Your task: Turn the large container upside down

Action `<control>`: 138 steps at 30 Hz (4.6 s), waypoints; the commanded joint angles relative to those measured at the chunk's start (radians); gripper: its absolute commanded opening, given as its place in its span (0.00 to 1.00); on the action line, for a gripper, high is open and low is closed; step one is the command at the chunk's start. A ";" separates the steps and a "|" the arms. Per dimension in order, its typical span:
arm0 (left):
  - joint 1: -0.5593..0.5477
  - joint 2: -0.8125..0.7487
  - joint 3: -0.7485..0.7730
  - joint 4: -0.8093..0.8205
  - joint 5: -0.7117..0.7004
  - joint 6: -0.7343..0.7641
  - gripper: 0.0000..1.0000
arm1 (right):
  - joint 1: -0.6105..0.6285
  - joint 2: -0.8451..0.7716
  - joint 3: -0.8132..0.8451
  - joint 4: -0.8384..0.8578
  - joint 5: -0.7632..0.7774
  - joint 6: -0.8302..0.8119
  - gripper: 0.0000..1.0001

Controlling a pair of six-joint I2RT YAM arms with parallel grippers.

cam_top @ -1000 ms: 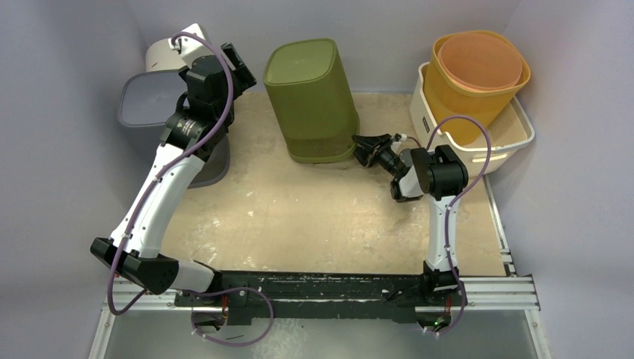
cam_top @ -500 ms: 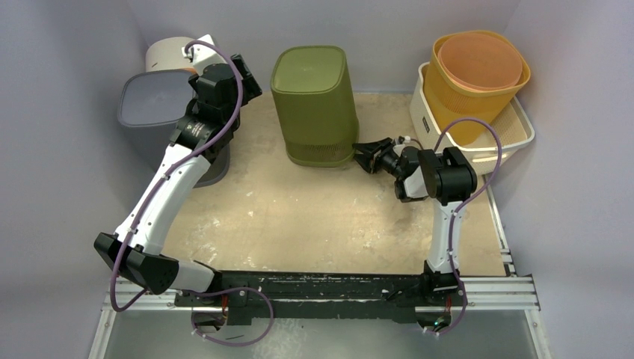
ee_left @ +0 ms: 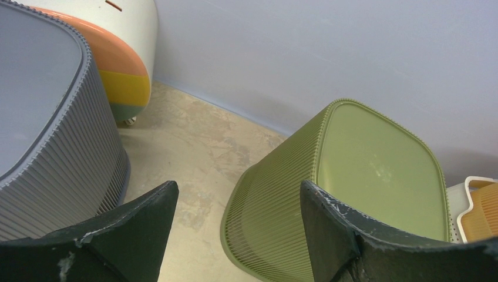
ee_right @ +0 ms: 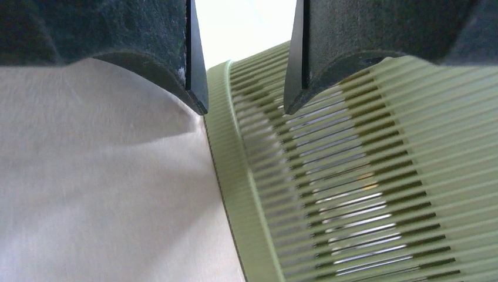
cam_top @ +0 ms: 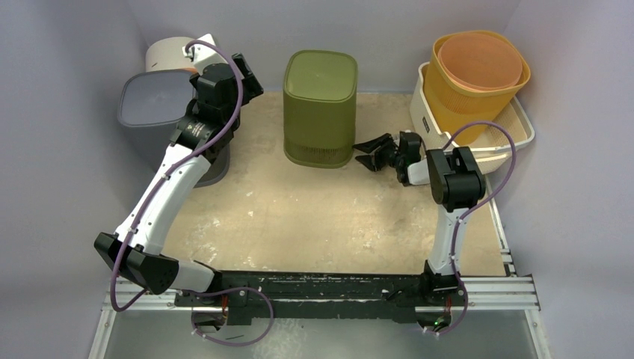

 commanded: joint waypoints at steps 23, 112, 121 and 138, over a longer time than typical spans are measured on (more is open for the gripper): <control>-0.005 -0.040 0.043 -0.006 0.114 0.060 0.73 | 0.173 0.039 0.684 -0.941 0.272 -0.720 0.52; -0.004 0.000 -0.116 0.123 0.323 0.010 0.74 | -0.200 -0.008 1.426 -1.116 0.663 -1.087 0.90; -0.004 0.029 -0.125 0.148 0.344 -0.010 0.74 | -0.216 0.067 1.465 -1.050 0.678 -1.047 0.85; -0.002 0.046 -0.126 0.148 0.323 -0.004 0.74 | -0.220 0.152 1.492 -1.059 0.693 -1.055 0.77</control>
